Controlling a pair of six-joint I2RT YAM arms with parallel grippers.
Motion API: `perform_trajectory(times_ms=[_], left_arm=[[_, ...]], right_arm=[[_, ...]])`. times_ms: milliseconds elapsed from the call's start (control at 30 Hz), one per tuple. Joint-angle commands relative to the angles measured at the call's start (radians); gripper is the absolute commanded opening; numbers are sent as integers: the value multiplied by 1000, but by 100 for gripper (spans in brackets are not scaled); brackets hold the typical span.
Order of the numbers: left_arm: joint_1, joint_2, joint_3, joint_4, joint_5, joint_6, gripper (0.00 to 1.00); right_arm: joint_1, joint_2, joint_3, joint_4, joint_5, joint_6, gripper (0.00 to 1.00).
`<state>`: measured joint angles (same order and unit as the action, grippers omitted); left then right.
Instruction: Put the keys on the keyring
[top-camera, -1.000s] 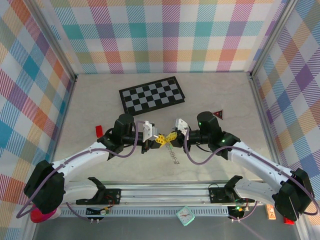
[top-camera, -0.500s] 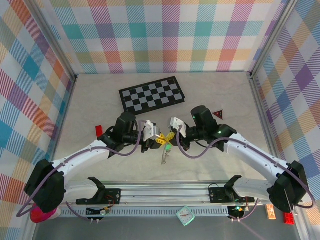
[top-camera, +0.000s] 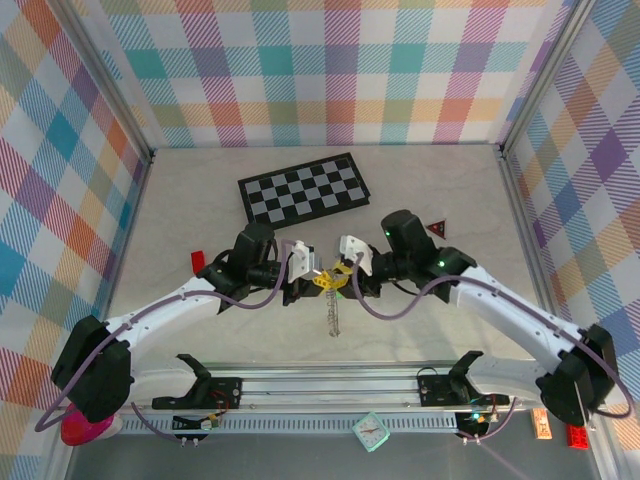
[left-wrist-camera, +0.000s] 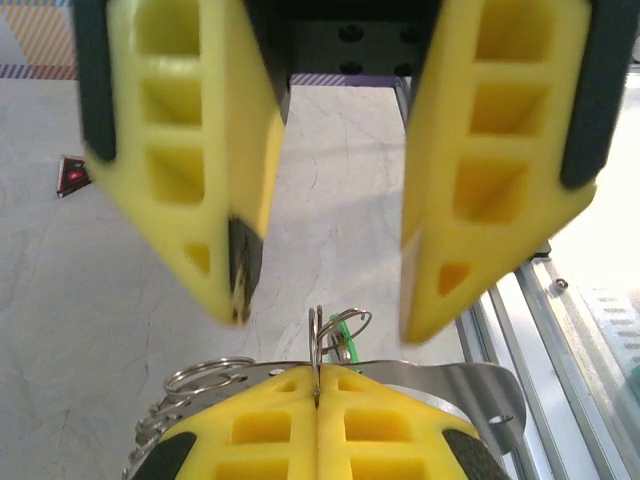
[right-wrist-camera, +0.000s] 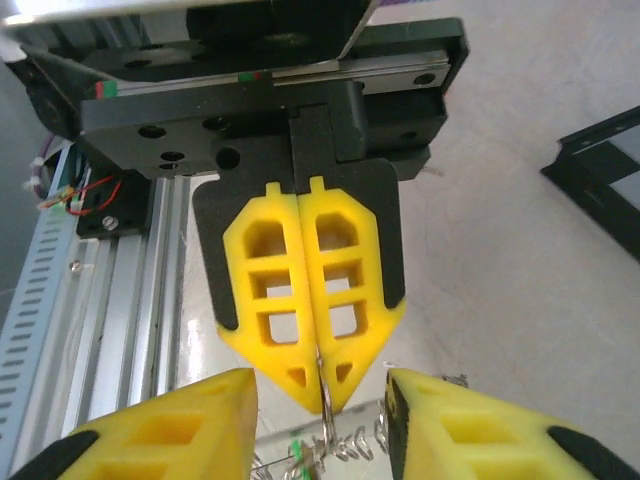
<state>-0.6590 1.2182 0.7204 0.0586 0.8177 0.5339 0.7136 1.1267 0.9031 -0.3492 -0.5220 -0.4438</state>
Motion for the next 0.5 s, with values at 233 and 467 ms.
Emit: perform_trajectory(times_ms=[233,467], left_arm=[[-13,-2,-39,185,-45,-231,0],[-13,-7,-53,239,-65,-316,0]], right_arm=[[64,-189,-176,156,256,72,37],[129,-185,-209,224,404,44,37]])
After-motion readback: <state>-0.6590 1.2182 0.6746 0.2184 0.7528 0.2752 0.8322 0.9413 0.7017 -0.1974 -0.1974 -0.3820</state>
